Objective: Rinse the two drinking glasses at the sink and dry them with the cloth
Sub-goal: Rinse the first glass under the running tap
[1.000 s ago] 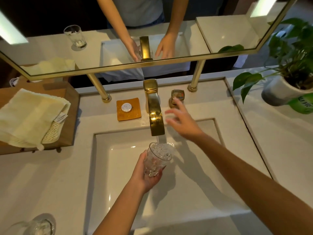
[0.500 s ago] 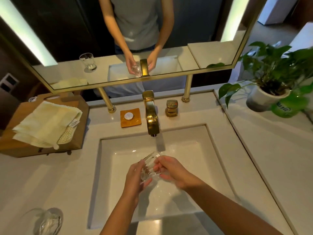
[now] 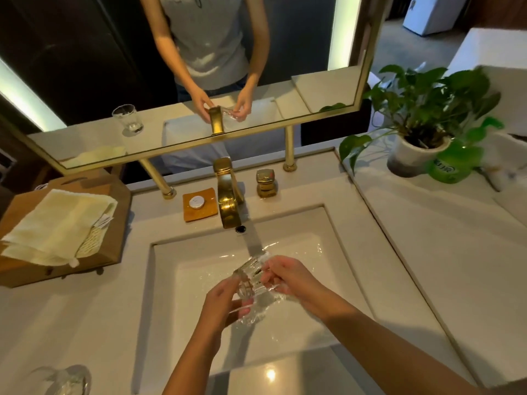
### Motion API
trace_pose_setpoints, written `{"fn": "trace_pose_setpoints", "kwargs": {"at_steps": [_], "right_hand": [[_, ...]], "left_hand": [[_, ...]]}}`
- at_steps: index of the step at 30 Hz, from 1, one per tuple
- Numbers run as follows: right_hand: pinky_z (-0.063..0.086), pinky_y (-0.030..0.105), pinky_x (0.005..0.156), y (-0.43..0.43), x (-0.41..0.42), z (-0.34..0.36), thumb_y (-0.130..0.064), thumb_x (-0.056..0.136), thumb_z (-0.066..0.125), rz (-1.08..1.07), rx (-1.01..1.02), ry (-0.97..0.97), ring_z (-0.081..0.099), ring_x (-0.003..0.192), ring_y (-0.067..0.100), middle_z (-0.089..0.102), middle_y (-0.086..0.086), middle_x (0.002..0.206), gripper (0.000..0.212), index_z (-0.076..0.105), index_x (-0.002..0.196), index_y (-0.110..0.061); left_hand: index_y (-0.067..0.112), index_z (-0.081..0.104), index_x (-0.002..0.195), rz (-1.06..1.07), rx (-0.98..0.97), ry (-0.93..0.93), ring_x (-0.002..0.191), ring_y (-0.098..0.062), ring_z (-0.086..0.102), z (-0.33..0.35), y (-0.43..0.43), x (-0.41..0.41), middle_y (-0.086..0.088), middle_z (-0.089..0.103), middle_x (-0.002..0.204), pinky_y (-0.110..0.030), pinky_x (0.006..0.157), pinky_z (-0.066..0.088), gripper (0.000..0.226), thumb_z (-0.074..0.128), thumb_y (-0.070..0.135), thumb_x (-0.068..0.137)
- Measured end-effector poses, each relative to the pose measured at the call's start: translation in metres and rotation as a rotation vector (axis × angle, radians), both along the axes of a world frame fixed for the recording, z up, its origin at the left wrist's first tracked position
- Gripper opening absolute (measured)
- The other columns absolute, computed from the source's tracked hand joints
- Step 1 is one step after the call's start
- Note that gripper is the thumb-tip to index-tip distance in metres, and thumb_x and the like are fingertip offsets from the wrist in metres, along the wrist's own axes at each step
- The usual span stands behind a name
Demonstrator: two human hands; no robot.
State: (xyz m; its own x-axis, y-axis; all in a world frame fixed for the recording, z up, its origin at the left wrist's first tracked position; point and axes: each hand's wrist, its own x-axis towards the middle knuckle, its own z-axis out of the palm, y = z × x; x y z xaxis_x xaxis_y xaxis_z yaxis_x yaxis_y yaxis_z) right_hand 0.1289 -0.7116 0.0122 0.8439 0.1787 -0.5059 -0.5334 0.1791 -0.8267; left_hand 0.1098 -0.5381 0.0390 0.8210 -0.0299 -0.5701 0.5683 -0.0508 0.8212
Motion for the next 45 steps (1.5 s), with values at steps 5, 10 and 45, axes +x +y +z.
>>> {"fn": "trace_pose_setpoints", "kwargs": {"at_steps": [5,10,45], "right_hand": [[0.052,0.030,0.074,-0.044,0.020,0.016,-0.013,0.093,0.058,0.114,-0.456,-0.465,0.065,0.074,0.013,0.068,-0.003,0.076,0.019,0.067,0.079,-0.022],[0.052,0.032,0.079,-0.107,0.054,0.043,-0.018,0.090,0.065,0.169,-0.740,-0.731,0.065,0.083,0.011,0.071,-0.006,0.087,0.009,0.072,0.088,-0.022],[0.055,0.050,0.082,-0.225,0.194,0.008,-0.016,0.090,0.064,0.223,-1.330,-0.859,0.067,0.095,0.033,0.073,0.016,0.101,0.022,0.071,0.109,-0.008]], "left_hand": [[0.014,0.072,0.100,-0.016,-0.161,0.127,0.082,-0.024,0.068,0.002,-0.047,0.031,-0.006,0.074,0.093,-0.029,0.070,0.056,0.019,0.057,0.022,0.090],[0.016,0.066,0.112,-0.101,-0.167,0.021,0.092,-0.025,0.063,0.004,-0.101,0.087,-0.009,0.071,0.101,-0.022,0.075,0.057,0.022,0.054,0.013,0.094],[0.015,0.050,0.132,-0.440,0.420,-0.547,0.111,-0.015,0.058,-0.046,-0.254,0.252,-0.004,0.060,0.127,-0.025,0.092,0.049,0.051,0.067,0.018,0.085]]}}
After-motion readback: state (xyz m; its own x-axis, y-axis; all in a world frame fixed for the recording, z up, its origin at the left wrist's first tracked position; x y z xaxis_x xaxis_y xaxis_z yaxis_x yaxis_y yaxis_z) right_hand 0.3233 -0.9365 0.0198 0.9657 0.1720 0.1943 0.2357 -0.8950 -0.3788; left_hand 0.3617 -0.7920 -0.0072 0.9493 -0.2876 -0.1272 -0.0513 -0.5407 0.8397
